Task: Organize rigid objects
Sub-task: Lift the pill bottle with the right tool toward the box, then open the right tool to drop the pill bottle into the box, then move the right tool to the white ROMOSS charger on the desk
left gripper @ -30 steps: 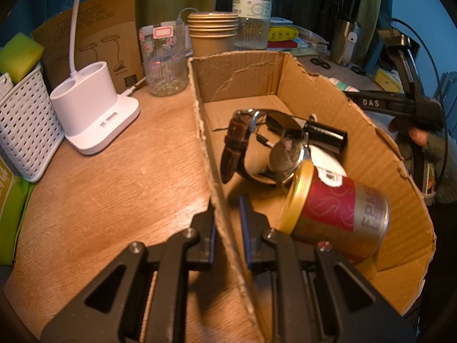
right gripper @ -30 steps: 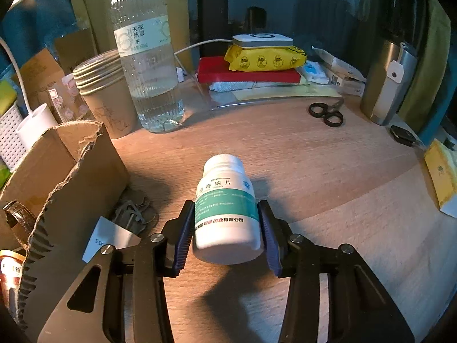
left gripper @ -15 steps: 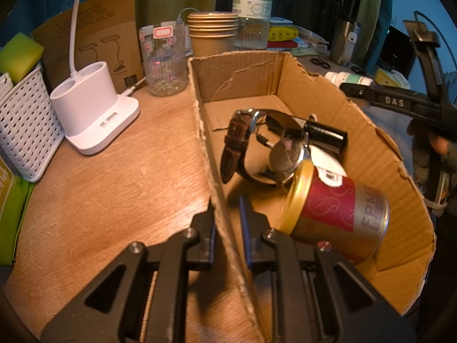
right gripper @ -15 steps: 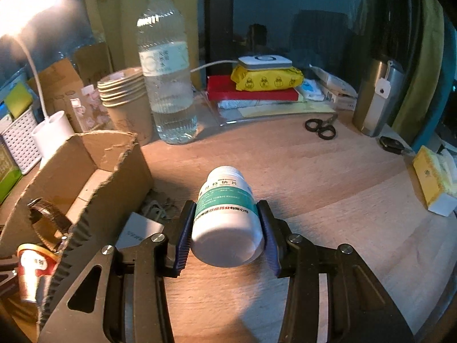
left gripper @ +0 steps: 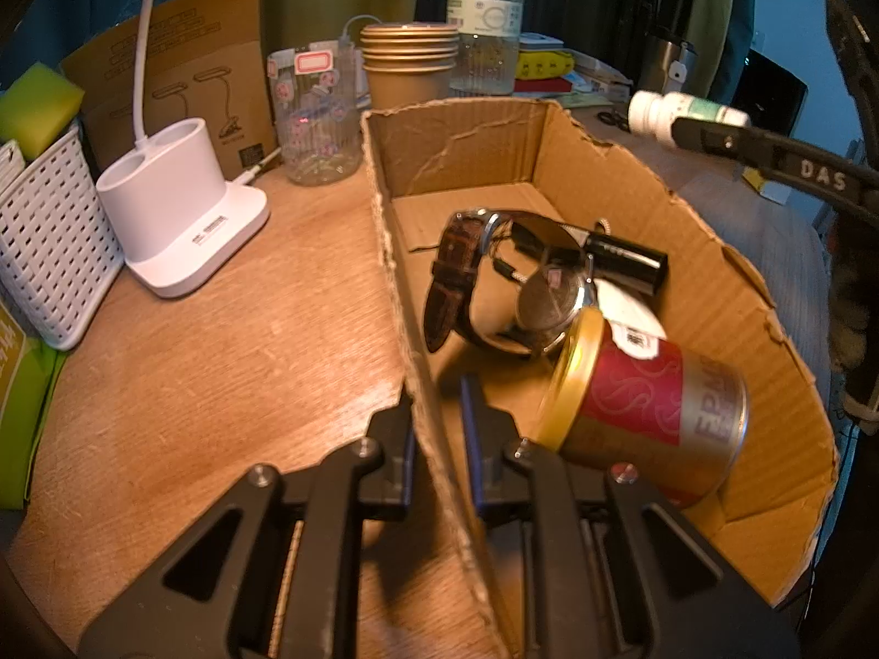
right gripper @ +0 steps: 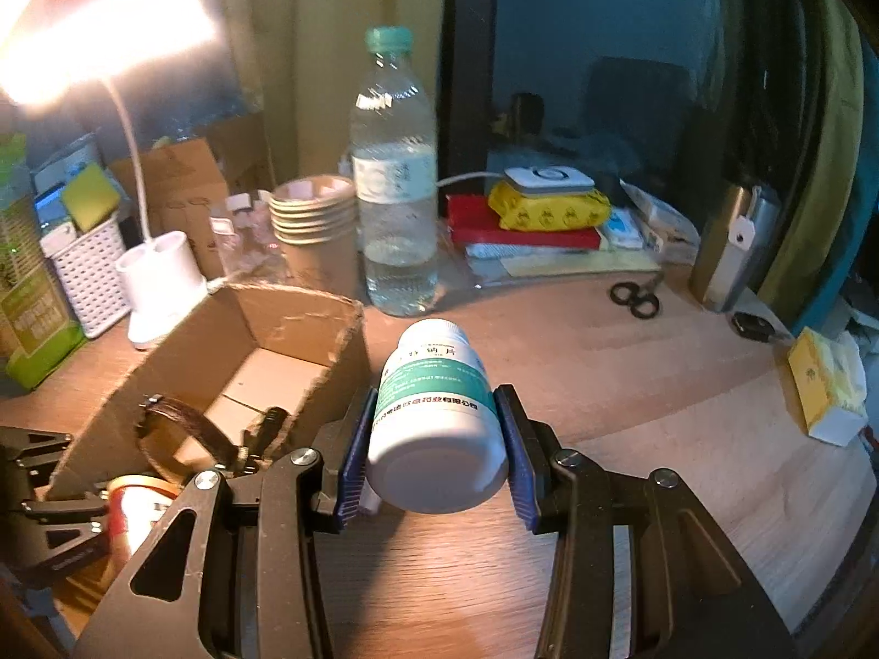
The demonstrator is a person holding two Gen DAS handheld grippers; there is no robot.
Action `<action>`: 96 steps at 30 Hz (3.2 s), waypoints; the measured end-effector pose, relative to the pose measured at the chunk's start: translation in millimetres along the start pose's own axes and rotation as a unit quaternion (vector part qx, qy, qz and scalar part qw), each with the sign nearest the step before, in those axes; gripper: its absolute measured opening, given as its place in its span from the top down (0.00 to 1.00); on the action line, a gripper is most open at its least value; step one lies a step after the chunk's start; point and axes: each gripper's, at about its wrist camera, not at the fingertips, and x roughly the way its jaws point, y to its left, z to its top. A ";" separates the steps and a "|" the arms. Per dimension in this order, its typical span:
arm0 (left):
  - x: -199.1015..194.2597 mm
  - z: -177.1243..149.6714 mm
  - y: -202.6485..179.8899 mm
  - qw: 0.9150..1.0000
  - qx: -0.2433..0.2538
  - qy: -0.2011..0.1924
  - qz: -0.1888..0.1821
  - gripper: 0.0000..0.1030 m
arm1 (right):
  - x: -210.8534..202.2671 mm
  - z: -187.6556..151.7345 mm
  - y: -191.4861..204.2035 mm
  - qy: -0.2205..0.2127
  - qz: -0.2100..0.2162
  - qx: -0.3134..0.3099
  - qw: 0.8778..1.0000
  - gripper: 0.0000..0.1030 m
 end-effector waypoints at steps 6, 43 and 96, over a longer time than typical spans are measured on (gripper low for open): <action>-0.7 0.4 0.5 1.000 0.000 0.000 0.000 0.85 | -13.7 6.1 18.8 -0.016 0.014 -0.017 1.000 0.56; -0.5 0.2 0.4 1.000 0.000 0.000 0.000 0.85 | 23.5 -1.1 79.8 0.023 0.030 -0.076 0.996 0.43; 0.4 -0.2 5.9 1.000 -0.008 0.000 0.005 0.85 | 31.9 -32.0 -5.2 0.049 0.075 0.045 0.995 0.43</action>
